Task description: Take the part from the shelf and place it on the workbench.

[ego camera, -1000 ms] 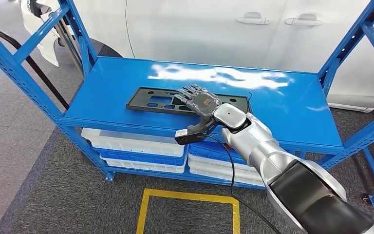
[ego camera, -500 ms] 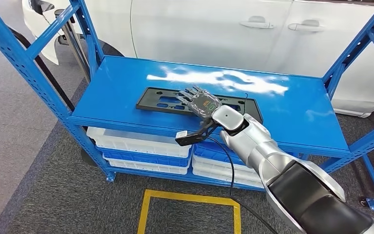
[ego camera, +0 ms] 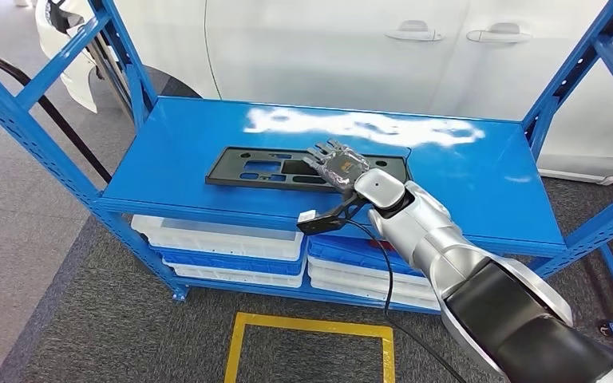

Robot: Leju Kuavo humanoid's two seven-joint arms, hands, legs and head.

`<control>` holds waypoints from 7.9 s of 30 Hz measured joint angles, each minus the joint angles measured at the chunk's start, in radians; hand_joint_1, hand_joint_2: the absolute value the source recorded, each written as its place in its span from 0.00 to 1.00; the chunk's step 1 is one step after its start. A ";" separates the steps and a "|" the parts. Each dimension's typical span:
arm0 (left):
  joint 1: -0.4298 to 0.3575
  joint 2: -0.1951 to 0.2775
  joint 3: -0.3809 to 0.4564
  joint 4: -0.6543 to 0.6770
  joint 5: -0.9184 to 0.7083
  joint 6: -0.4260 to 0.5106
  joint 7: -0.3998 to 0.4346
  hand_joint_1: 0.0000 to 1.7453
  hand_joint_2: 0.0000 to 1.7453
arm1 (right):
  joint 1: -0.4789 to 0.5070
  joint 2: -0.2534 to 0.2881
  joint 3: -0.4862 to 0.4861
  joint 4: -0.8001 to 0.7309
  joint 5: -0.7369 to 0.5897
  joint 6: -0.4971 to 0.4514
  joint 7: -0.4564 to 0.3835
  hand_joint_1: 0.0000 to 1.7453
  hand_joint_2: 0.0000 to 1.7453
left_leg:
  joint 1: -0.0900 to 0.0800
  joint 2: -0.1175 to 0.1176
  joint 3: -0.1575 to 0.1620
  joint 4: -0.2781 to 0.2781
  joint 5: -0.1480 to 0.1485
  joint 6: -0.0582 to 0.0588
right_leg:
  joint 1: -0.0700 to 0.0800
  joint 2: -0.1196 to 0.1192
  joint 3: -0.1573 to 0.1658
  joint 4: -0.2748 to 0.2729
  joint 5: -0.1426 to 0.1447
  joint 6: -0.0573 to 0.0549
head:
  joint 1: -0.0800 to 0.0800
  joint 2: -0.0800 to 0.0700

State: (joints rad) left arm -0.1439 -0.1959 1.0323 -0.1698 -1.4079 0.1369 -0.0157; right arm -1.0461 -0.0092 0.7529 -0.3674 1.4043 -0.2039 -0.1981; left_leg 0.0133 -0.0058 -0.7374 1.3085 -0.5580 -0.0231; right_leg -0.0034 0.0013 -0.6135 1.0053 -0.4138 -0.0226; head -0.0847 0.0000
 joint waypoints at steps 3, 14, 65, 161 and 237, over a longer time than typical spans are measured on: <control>0.001 0.001 0.000 0.000 0.002 0.000 0.000 0.00 0.00 | -0.005 0.000 0.005 0.009 0.011 0.062 0.009 0.00 1.00 | -0.001 0.000 0.072 -0.162 0.095 0.012 | 0.004 0.001 0.006 0.004 -0.006 0.001 | 0.000 0.000; -0.002 0.000 0.000 -0.001 0.002 -0.006 -0.003 0.00 0.00 | -0.034 -0.018 0.008 0.055 -0.030 0.281 -0.016 0.09 1.00 | 0.001 0.004 0.141 -0.311 0.143 0.050 | -0.005 0.002 -0.119 0.263 -0.137 0.055 | 0.000 0.000; 0.018 -0.001 0.033 -0.001 0.069 0.078 -0.188 0.00 1.00 | 0.291 -0.076 -0.300 -0.913 -1.328 0.578 -0.414 1.00 1.00 | -0.001 0.001 0.090 -0.181 0.098 0.012 | 0.000 0.003 0.005 0.019 -0.023 0.006 | 0.000 0.000; 0.021 -0.017 0.095 -0.004 0.110 0.060 -0.059 0.00 1.00 | 0.853 0.049 -0.444 -1.260 -1.420 0.444 -0.228 1.00 1.00 | -0.007 0.000 0.185 -0.288 0.090 0.025 | -0.006 0.019 -0.007 0.020 0.002 0.031 | 0.000 0.000; 0.024 -0.021 0.091 -0.004 0.075 0.096 -0.063 0.00 1.00 | 0.916 0.028 -0.529 -1.338 -1.488 0.481 -0.233 1.00 1.00 | -0.010 0.112 0.202 -0.308 0.082 0.015 | 0.009 -0.058 0.016 0.009 -0.026 0.020 | 0.000 0.000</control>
State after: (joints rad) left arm -0.1199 -0.2167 1.1231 -0.1736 -1.3326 0.2326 -0.0790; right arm -0.1301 0.0185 0.2240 -1.7050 -0.0833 0.2768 -0.4311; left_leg 0.0029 0.1060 -0.5351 1.0004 -0.4759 -0.0077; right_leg 0.0056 -0.0567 -0.5971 1.0146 -0.4396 -0.0031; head -0.0847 0.0000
